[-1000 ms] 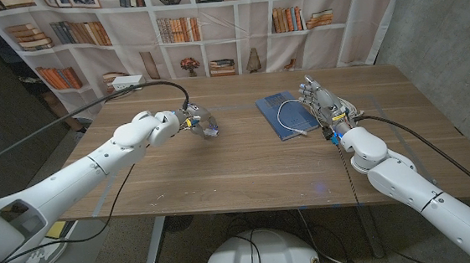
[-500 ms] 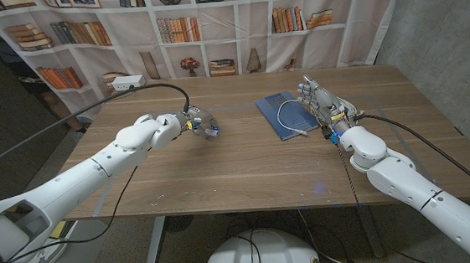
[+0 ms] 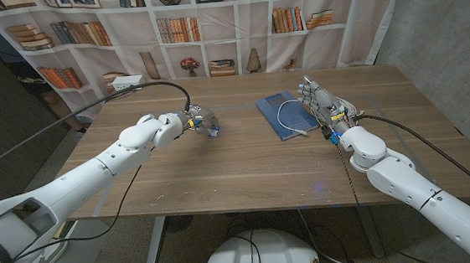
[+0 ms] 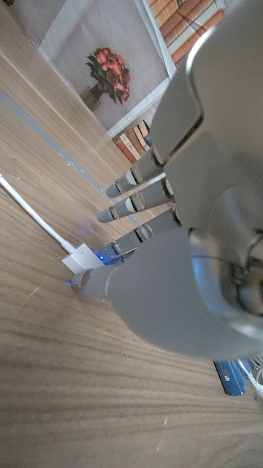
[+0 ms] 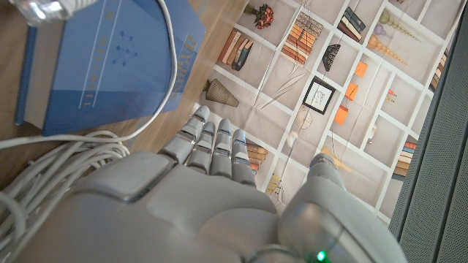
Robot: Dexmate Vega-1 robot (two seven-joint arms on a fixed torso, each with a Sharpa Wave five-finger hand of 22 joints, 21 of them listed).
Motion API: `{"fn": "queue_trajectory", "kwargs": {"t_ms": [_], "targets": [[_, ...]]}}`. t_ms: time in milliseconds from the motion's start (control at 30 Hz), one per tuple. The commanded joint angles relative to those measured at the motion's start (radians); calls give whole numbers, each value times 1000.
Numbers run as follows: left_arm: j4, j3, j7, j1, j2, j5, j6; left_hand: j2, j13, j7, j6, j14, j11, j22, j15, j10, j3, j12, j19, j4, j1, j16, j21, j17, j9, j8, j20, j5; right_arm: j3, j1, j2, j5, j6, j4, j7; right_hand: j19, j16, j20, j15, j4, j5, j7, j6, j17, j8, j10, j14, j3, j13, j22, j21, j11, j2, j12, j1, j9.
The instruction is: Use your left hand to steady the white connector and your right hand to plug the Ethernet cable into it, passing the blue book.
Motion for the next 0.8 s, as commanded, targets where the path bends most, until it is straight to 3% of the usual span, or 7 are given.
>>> {"fn": "queue_trajectory", "kwargs": {"t_ms": [33, 400, 500, 600, 800], "targets": [[19, 17, -15, -8, -15, -25, 10, 0, -1, 5, 41, 25, 0, 3, -144, 37, 8, 5, 15, -1, 12, 4, 3, 4, 2, 13, -2, -1, -2, 8, 3, 5, 4, 15, 8, -5, 1, 4, 4, 4, -1, -3, 0, 3, -1, 9, 2, 0, 5, 2, 0, -2, -7, -3, -2, 6], [25, 31, -32, -16, -21, -41, 11, 4, -4, 25, 146, 86, 2, 2, -145, 140, 23, 4, 41, 2, 16, 7, 5, 3, -2, 33, -21, -3, -7, 14, 10, 15, 5, 33, 14, -7, 1, 4, 4, 5, -2, -3, 0, 4, 0, 10, 2, -1, 5, 2, -1, -3, -8, -2, -4, 6], [25, 33, -35, -17, -23, -47, 11, 6, -5, 42, 217, 119, 2, 1, -147, 203, 32, 2, 52, 2, 19, 5, 3, 2, -2, 48, -34, -4, -8, 14, 12, 18, 5, 35, 14, -7, 1, 3, 3, 5, -2, -3, 1, 4, 0, 11, 3, -1, 5, 3, -1, -2, -8, -2, -5, 6], [27, 33, -42, -19, -27, -59, 10, 10, -7, 62, 313, 202, 7, -1, -153, 323, 51, 6, 78, 3, 26, 6, 2, 0, -1, 71, -56, -5, -9, 15, 12, 18, 5, 37, 16, -7, 1, 4, 4, 6, -2, -3, 1, 4, 0, 11, 2, -1, 5, 3, -1, -4, -8, -2, -5, 6], [24, 42, -49, -25, -28, -49, 15, 13, -8, 102, 339, 253, 7, -2, -154, 373, 69, -1, 94, -1, 40, 2, 0, -1, -3, 65, -87, -6, -10, 15, 13, 17, 10, 40, 16, -7, 1, 4, 5, 6, -2, -3, 1, 4, 0, 12, 3, -1, 5, 3, 0, -3, -8, -2, -6, 6]]}}
